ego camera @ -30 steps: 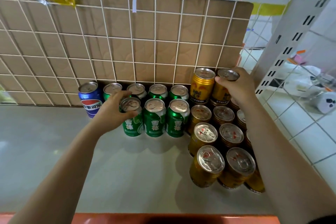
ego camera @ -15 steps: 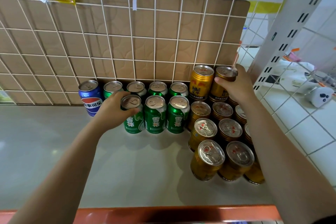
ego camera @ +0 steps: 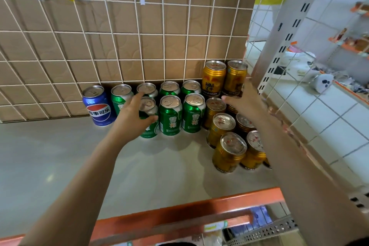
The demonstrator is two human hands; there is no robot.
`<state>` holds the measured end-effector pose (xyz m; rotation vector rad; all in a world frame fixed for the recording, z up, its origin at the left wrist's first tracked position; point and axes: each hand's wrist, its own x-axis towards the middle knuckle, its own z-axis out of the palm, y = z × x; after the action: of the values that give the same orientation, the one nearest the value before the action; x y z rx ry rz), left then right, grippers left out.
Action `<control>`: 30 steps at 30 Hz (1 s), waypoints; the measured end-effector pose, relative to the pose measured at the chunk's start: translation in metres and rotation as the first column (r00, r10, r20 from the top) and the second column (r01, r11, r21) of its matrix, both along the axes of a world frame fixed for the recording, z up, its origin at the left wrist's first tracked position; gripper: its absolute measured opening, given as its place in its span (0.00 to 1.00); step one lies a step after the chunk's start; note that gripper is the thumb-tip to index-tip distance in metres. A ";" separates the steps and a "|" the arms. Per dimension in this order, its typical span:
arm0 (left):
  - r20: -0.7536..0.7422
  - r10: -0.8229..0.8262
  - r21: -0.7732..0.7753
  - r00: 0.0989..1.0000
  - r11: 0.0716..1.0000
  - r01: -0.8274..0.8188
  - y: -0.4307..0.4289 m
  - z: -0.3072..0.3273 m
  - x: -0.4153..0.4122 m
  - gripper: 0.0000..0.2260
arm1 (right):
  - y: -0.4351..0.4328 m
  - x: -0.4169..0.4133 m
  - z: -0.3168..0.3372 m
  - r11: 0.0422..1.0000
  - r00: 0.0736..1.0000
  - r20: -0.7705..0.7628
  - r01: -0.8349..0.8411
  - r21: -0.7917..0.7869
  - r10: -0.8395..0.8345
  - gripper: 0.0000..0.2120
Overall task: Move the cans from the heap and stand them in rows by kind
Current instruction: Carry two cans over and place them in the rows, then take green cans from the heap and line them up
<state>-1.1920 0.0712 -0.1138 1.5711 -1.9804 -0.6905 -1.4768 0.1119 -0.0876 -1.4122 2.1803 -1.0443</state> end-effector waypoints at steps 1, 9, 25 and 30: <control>0.014 -0.006 -0.014 1.000 1.000 0.007 0.002 -0.001 0.000 0.35 | 0.005 0.005 -0.003 1.000 1.000 -0.013 0.008 0.030 -0.007 0.39; 0.107 -0.049 -0.093 0.993 0.994 0.059 0.029 -0.007 0.005 0.35 | 0.055 0.044 -0.005 0.982 0.990 -0.144 0.033 0.188 -0.006 0.39; 0.251 0.218 -0.097 0.943 0.975 -0.199 0.211 -0.013 0.120 0.33 | 0.185 0.202 -0.034 0.907 0.818 -0.392 -0.391 0.156 0.420 0.35; 0.146 0.460 -0.105 0.876 0.888 -0.449 0.277 -0.017 0.220 0.31 | 0.209 0.287 -0.046 0.800 0.712 -0.395 -0.590 0.110 0.580 0.35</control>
<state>-0.9721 0.3483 -0.1313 2.0094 -1.6214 -0.3044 -1.1897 0.3212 -0.1337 -2.3012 1.7196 -0.5638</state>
